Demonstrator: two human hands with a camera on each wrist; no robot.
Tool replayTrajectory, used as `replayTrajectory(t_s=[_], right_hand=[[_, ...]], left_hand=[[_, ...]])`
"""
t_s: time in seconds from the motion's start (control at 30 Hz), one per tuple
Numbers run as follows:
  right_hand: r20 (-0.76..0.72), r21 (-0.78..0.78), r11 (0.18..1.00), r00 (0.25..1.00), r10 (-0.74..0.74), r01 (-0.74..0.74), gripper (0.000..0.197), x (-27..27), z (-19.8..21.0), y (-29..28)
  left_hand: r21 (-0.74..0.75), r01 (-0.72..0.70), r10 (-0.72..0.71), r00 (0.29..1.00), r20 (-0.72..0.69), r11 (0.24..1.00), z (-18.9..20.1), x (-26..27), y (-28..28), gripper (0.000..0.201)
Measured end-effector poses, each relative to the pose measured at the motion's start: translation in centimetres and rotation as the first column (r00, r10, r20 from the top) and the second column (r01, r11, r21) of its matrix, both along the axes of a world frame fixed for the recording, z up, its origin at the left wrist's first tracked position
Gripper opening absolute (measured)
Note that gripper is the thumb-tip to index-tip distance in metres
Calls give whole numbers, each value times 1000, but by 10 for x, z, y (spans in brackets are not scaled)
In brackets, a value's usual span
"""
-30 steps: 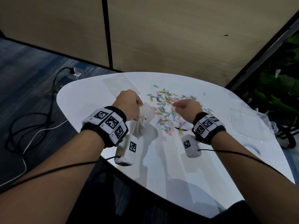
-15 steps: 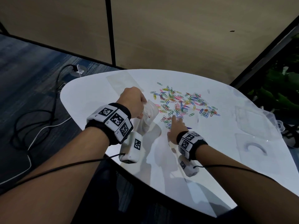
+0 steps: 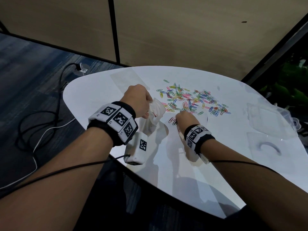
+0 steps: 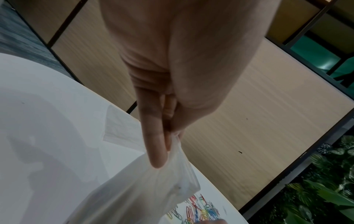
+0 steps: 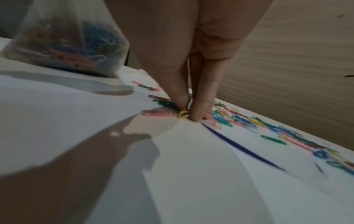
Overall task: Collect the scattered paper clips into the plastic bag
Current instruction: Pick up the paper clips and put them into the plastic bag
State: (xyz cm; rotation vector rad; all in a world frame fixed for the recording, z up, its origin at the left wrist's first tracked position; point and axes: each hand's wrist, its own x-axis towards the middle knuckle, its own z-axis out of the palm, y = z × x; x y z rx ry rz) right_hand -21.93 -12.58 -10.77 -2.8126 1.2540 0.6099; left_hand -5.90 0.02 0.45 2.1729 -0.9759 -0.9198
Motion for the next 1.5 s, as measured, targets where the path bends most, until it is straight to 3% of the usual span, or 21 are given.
replayTrajectory(t_s=[0.07,0.13,0.2,0.23,0.3,0.37,0.43,0.5,0.6,0.7,0.77,0.83,0.93,1.03,1.1,1.2,1.27,1.37,1.4,1.5], right_hand=[[103,62,991,987,-124,118,24,-4,2,-13],[228,162,948,924,-307,275,22,-10,4,-29],[338,374,836,780,-527,403,15,-20,6,-44],[371,533,733,662,-651,423,16,-26,7,-50],[365,783,516,417,-833,346,24,-35,17,-55],[350,900,396,242,-905,180,18,-34,31,-53],[262,965,262,96,-960,-16,12,-25,50,-47],[131,983,122,52,-990,-137,16,-16,71,-37],[63,967,36,100,-993,-252,12,0,92,-13],[115,961,72,151,-982,-267,5,15,97,17],[240,956,202,171,-956,-214,6,21,90,30],[425,905,412,220,-878,-106,8,23,81,37],[682,629,776,448,-578,45,9,27,78,42],[675,326,945,709,-206,-35,16,33,85,47],[568,245,962,822,-42,-120,24,37,92,50],[530,310,937,847,-30,-160,28,40,108,47],[615,434,886,772,-160,-161,29,42,118,35],[676,627,774,552,-488,-84,34,45,112,3],[670,595,804,567,-479,-23,35,48,103,-8],[449,300,953,876,-178,40,36,60,66,-28]], left_hand=[[2,0,0,1000,4,1000,-1,0,0,24],[1,-2,2,1000,5,1000,-1,0,-1,25],[2,-2,2,1000,4,1000,-2,1,-1,25],[3,-1,1,1000,5,1000,-2,1,-1,25],[0,-4,4,1000,4,1000,-1,0,-2,26],[-2,-1,1,1000,0,1000,1,-1,-2,27],[2,3,-3,1000,0,1000,2,-2,-1,27],[1,-1,1,1000,4,1000,2,-1,-1,26],[-3,-3,3,1000,1,1000,0,1,-2,24],[-13,-13,13,1000,-14,1000,-1,0,-2,24],[-25,-11,11,1000,-19,1000,0,-2,-2,24],[-31,7,-8,1000,-21,999,1,-4,-1,23],[-35,40,-41,999,-20,999,-1,-6,-1,23],[-37,56,-57,998,-16,998,-2,-6,-1,24],[-36,58,-58,998,-12,998,0,-6,0,24],[-41,36,-36,999,-4,999,1,-1,3,23],[-41,2,-2,1000,6,999,1,7,7,24],[-40,-56,56,998,5,998,0,24,16,26],[-41,-75,75,997,3,996,0,29,18,25],[-44,-120,120,993,2,992,-1,41,23,21]])
